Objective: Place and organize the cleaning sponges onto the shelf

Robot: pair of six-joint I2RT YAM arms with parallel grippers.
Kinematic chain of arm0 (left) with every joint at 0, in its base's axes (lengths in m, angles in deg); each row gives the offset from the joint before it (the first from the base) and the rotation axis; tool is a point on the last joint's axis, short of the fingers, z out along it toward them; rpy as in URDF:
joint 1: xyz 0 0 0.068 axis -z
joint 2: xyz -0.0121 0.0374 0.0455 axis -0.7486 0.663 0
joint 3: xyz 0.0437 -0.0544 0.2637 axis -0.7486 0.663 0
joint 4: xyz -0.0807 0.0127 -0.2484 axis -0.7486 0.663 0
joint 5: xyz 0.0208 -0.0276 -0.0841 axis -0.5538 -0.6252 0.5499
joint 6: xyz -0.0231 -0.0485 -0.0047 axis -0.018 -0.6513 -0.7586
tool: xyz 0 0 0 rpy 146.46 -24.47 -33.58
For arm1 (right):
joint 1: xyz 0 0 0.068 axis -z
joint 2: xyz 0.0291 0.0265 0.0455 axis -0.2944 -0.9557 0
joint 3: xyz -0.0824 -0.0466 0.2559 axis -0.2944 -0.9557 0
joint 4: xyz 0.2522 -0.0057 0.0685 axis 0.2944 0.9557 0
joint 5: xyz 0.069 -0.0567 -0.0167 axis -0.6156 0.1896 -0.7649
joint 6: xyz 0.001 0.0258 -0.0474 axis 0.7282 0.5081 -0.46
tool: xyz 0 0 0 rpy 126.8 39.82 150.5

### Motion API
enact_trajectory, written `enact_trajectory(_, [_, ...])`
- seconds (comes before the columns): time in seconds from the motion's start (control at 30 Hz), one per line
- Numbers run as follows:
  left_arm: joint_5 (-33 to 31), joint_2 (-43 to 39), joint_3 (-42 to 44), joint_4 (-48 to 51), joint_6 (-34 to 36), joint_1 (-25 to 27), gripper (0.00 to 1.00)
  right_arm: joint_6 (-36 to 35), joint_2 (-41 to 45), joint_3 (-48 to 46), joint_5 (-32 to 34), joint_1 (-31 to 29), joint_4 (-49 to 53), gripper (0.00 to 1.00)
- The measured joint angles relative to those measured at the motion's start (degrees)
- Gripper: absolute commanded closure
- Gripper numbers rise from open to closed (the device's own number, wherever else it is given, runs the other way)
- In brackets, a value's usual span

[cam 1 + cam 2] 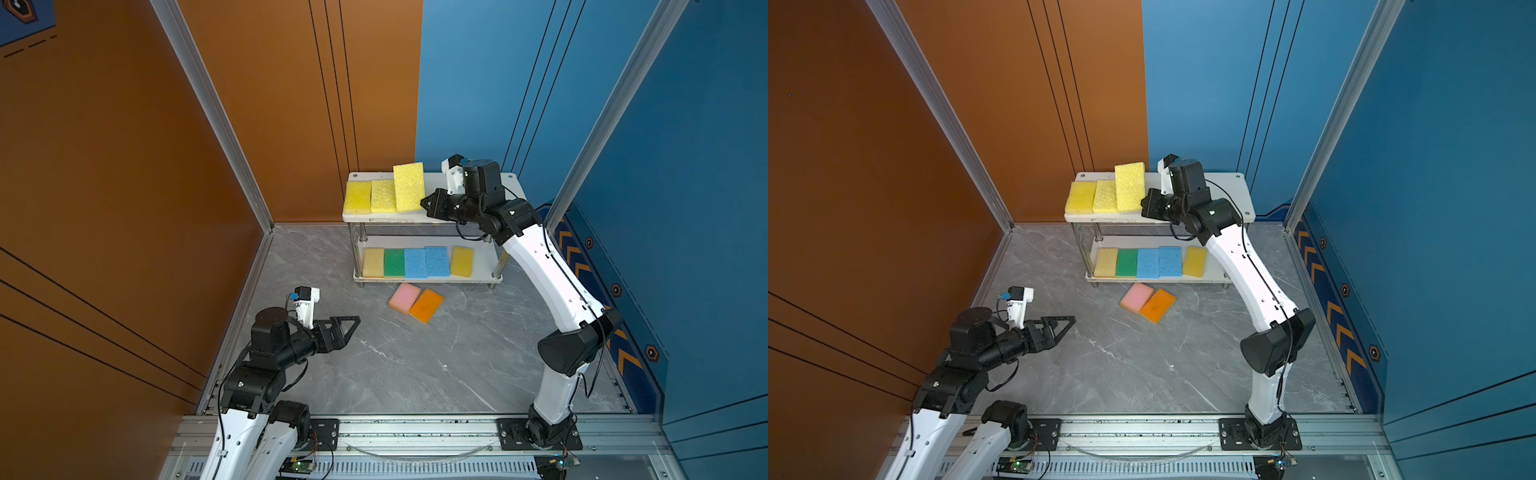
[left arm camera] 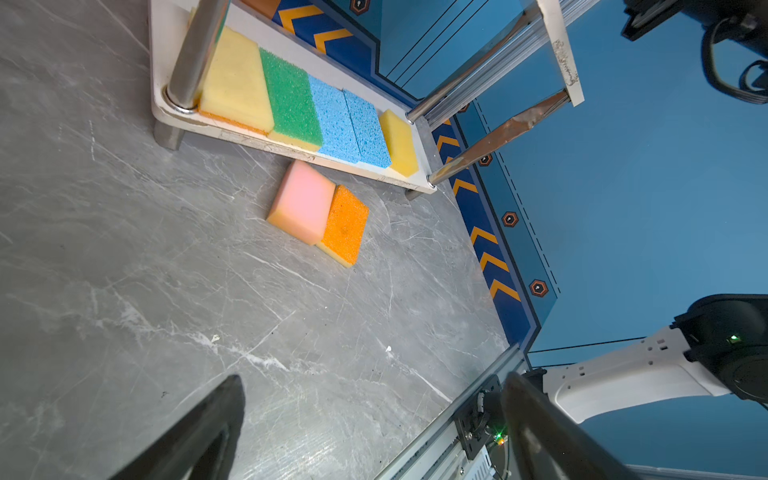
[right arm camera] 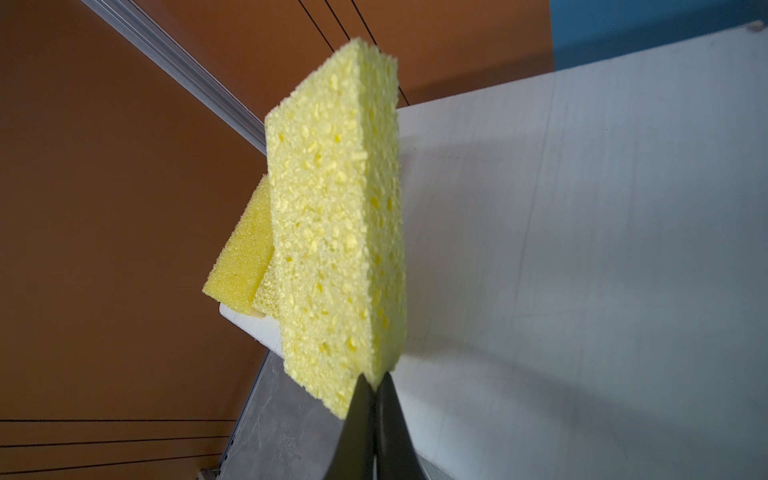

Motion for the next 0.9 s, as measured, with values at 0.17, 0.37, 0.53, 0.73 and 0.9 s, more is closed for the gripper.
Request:
enact_trajectory(0.17, [-1.8, 0.3, -0.5, 2.6, 3.1, 0.0, 0.01, 0.1, 0.0, 0.0, 0.0, 0.4, 0.0, 1.0])
enact_trajectory(0.37, [-2.4, 1.0, -0.5, 3.5, 4.0, -0.2, 0.02, 0.7, 1.0, -2.2, -0.8, 0.9, -0.2, 1.0])
enact_trajectory(0.53, [-2.5, 1.2, -0.5, 3.6, 4.1, -0.5, 0.02, 1.1, 1.7, -3.7, -1.7, 2.1, -0.2, 1.0])
enact_trajectory(0.73, [-2.5, 1.2, -0.5, 3.7, 4.1, -0.5, 0.02, 1.5, 1.7, -4.0, -2.4, 3.4, -0.2, 0.96])
enact_trajectory(0.9, [-2.5, 1.2, -0.5, 3.7, 4.1, -0.5, 0.02, 2.0, 1.7, -4.0, -3.4, 3.5, -0.2, 0.62])
